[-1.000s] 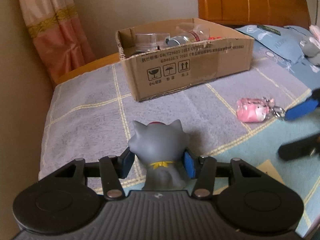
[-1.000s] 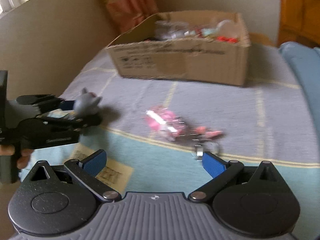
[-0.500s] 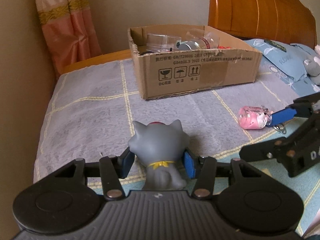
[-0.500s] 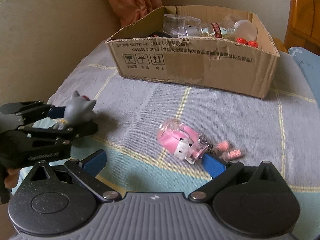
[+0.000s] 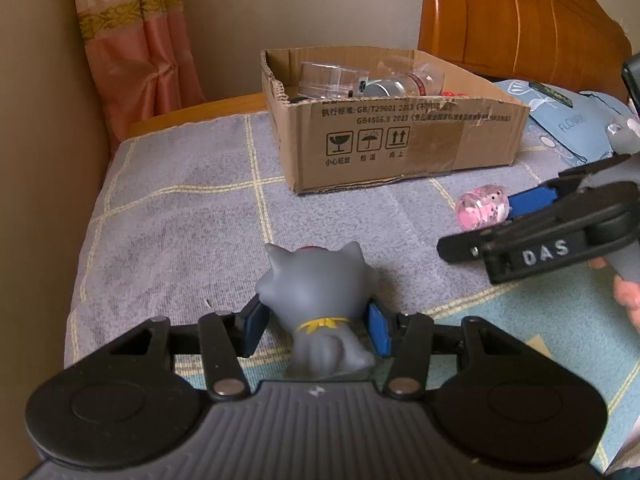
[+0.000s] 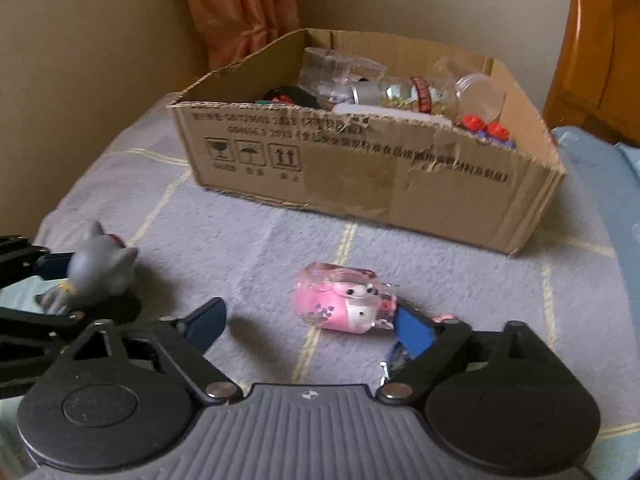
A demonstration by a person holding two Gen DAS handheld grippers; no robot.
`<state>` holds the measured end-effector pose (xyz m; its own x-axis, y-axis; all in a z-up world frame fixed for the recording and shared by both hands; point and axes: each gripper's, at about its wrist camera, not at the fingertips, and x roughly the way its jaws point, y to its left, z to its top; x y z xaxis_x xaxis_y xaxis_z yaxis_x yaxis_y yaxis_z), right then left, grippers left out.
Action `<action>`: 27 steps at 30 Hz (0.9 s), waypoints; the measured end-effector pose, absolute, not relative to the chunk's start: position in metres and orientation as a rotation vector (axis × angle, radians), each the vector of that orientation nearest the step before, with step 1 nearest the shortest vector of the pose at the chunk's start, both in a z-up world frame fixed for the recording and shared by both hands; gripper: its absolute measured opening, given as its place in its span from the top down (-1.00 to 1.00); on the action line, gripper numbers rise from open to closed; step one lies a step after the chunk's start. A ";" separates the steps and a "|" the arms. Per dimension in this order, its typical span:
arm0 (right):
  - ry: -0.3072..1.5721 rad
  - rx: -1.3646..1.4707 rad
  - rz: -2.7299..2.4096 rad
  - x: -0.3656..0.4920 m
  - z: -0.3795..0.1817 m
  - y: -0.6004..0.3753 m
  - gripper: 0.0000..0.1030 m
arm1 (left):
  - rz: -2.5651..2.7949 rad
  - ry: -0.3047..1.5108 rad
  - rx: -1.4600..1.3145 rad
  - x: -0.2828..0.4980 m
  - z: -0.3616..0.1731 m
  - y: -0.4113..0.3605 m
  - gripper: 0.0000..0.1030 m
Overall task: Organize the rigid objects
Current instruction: 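Grasp grey cat figurine with left gripper while right gripper grasps pink keychain, then carry cat figurine and pink keychain into the box and open both grippers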
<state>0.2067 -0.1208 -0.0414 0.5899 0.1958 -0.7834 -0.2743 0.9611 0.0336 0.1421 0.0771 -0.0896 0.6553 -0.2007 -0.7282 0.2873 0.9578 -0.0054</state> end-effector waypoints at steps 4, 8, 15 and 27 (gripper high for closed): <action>0.888 -0.095 0.221 0.208 -0.040 -0.122 -0.40 | -0.277 0.810 0.114 0.142 -0.089 0.077 0.01; 0.877 -0.095 0.175 0.209 -0.038 -0.123 -0.08 | -0.275 0.810 0.120 0.142 -0.090 0.076 0.01; 0.890 -0.091 0.196 0.207 -0.036 -0.128 -0.08 | -0.280 0.817 0.134 0.142 -0.089 0.076 0.02; 0.909 -0.221 0.343 0.181 -0.011 -0.134 -0.08 | -0.330 0.870 0.185 0.140 -0.076 0.081 0.04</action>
<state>0.1810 -0.1345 -0.0115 0.5654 0.1966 -0.8011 -0.3819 0.9232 -0.0429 0.1400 0.0813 -0.0763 0.5981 -0.2084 -0.7738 0.3577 0.9335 0.0251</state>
